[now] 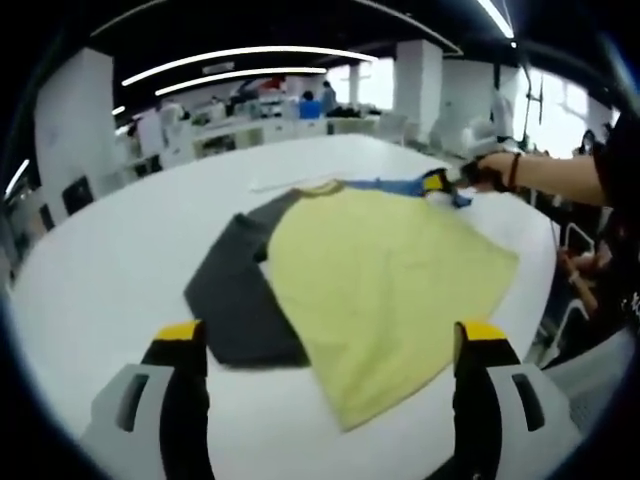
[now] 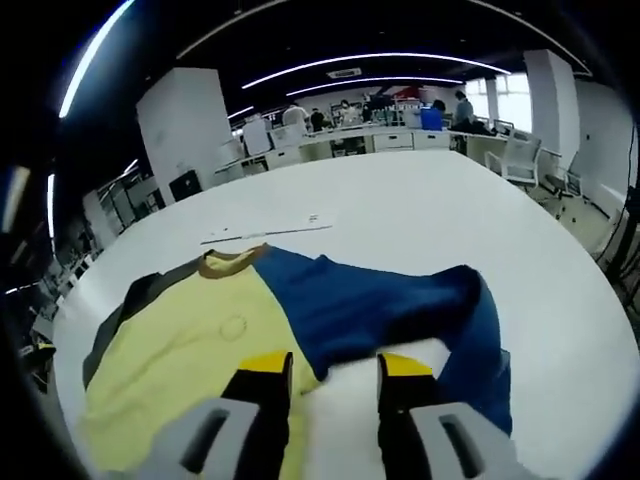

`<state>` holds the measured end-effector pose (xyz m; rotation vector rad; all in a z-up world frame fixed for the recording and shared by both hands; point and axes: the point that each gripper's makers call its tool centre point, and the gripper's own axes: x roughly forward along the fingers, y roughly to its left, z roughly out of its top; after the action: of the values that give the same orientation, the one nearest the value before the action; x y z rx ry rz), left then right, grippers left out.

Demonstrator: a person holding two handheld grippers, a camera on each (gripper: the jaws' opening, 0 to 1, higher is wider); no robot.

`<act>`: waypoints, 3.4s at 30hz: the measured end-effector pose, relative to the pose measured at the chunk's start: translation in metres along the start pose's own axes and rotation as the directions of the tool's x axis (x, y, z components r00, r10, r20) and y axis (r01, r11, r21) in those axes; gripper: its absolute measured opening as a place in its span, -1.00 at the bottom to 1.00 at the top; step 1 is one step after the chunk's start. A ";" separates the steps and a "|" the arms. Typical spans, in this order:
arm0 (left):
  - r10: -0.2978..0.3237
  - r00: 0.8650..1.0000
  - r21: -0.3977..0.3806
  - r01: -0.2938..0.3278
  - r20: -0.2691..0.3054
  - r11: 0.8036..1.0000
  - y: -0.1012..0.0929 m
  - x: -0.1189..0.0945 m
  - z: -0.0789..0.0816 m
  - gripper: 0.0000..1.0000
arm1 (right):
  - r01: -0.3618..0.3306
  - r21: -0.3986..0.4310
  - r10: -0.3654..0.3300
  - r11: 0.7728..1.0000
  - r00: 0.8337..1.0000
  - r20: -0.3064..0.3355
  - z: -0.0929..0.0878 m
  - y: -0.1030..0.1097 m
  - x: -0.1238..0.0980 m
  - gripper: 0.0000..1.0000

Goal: Fold the garment on the visible template until the final outline fits inside the template.

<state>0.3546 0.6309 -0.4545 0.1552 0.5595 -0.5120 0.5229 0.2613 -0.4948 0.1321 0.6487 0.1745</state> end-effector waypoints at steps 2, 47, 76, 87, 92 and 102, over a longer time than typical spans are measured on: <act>-0.002 1.000 0.005 0.002 0.001 1.000 -0.001 0.000 0.000 0.98 | 0.001 -0.003 -0.001 1.000 1.000 0.001 -0.002 -0.003 -0.007 -0.31; 0.012 0.999 0.002 -0.012 -0.043 1.000 0.000 -0.007 -0.007 0.98 | 0.073 -0.297 -0.113 0.952 0.986 -0.122 -0.045 -0.082 -0.034 -1.00; 0.012 0.999 -0.002 -0.012 -0.035 1.000 0.001 -0.006 -0.007 0.98 | 0.159 0.138 -0.166 0.978 0.985 0.041 0.047 -0.114 -0.092 -1.00; 0.005 1.000 -0.004 -0.005 -0.015 1.000 -0.002 -0.004 -0.003 0.98 | 0.291 0.136 -0.290 0.947 0.957 -0.028 0.050 -0.148 -0.103 -1.00; 0.005 1.000 -0.008 -0.006 -0.019 1.000 -0.002 -0.004 -0.005 0.98 | 0.353 0.107 -0.347 0.929 0.935 -0.075 0.045 -0.166 -0.102 -1.00; 0.007 0.999 0.008 -0.007 -0.035 1.000 -0.001 -0.005 -0.006 0.98 | 0.430 0.120 -0.401 0.895 0.892 -0.209 0.022 -0.201 -0.090 -1.00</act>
<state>0.3480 0.6339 -0.4570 0.1736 0.5906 -0.5056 0.4902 0.0451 -0.4599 0.1324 0.8564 -0.2882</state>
